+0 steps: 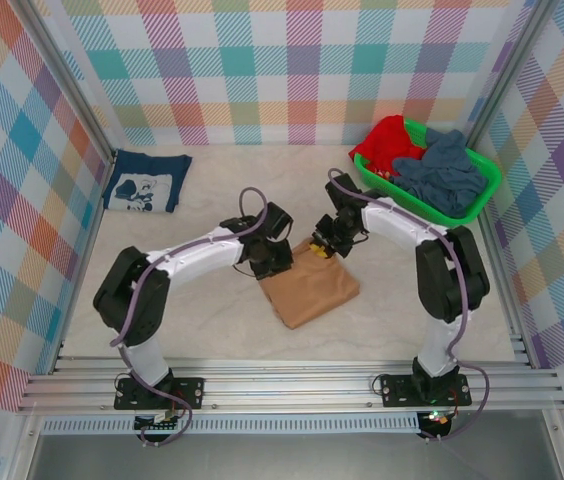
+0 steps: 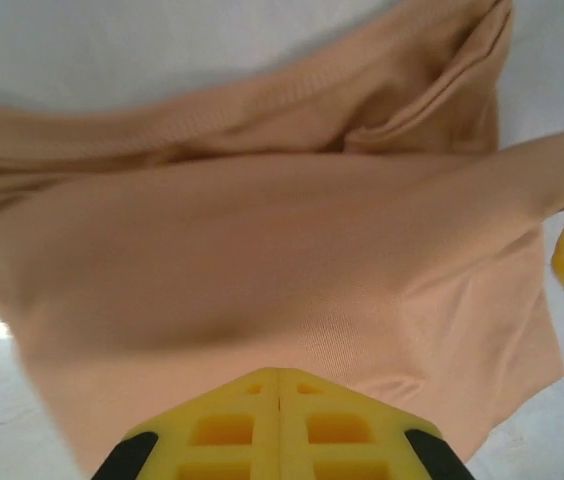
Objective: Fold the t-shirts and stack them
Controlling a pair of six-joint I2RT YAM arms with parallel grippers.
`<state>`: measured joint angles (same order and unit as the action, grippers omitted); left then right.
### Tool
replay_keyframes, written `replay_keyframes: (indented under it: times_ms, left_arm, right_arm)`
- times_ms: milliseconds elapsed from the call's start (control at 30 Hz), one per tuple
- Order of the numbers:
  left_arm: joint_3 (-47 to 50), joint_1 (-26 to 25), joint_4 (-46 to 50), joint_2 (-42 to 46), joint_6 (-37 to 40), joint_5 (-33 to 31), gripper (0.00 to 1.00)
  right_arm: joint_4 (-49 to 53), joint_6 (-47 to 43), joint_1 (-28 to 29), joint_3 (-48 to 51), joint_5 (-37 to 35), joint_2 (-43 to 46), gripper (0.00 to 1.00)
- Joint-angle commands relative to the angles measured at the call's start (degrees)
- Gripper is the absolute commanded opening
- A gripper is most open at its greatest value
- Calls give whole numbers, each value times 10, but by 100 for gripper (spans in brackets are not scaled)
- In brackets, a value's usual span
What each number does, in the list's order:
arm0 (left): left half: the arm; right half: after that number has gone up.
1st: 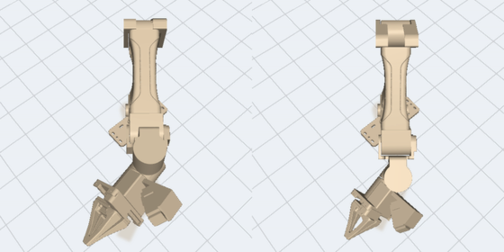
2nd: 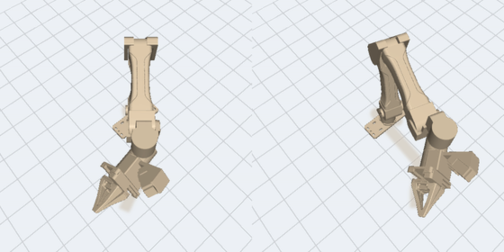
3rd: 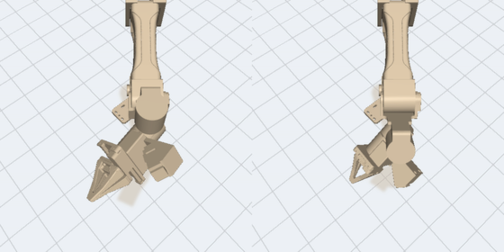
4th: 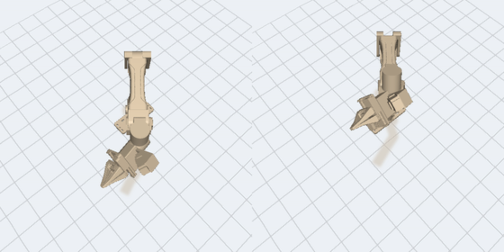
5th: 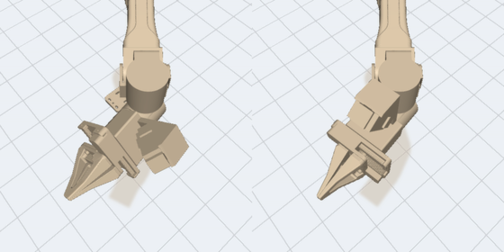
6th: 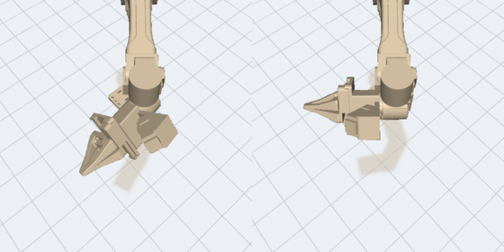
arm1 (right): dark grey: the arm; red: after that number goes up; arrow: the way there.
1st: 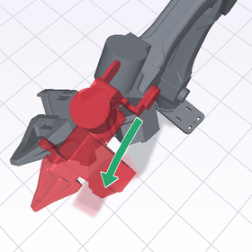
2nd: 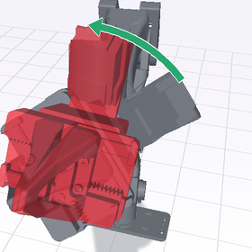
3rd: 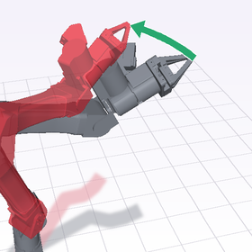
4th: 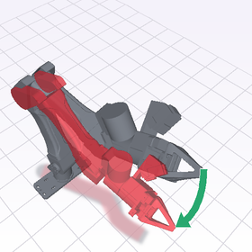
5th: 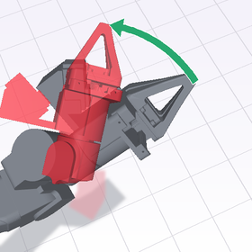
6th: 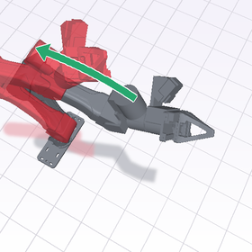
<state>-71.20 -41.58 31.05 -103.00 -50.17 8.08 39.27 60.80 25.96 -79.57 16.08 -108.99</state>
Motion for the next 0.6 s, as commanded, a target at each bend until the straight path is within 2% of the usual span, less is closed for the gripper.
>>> replay_keyframes:
  times_ms: [0,100,200,367,433,567]
  left_arm:
    - [-3,0,32,-30,-1,-37,3]
    - [11,11,38,-48,14,-63,3]
    - [23,23,28,-64,31,-60,3]
    - [16,29,34,-54,57,-75,4]
    - [6,30,37,-25,62,-85,13]
    - [-14,30,57,63,63,-133,44]
  right_arm:
    - [12,-6,-26,-48,-7,-51,13]
    - [25,-22,-45,-57,-21,-88,12]
    - [18,-30,-59,-49,-14,-113,12]
    - [22,-38,-63,-49,4,-132,17]
    - [18,-39,-63,-39,-3,-114,18]
    - [23,-50,-62,-20,-36,-56,17]
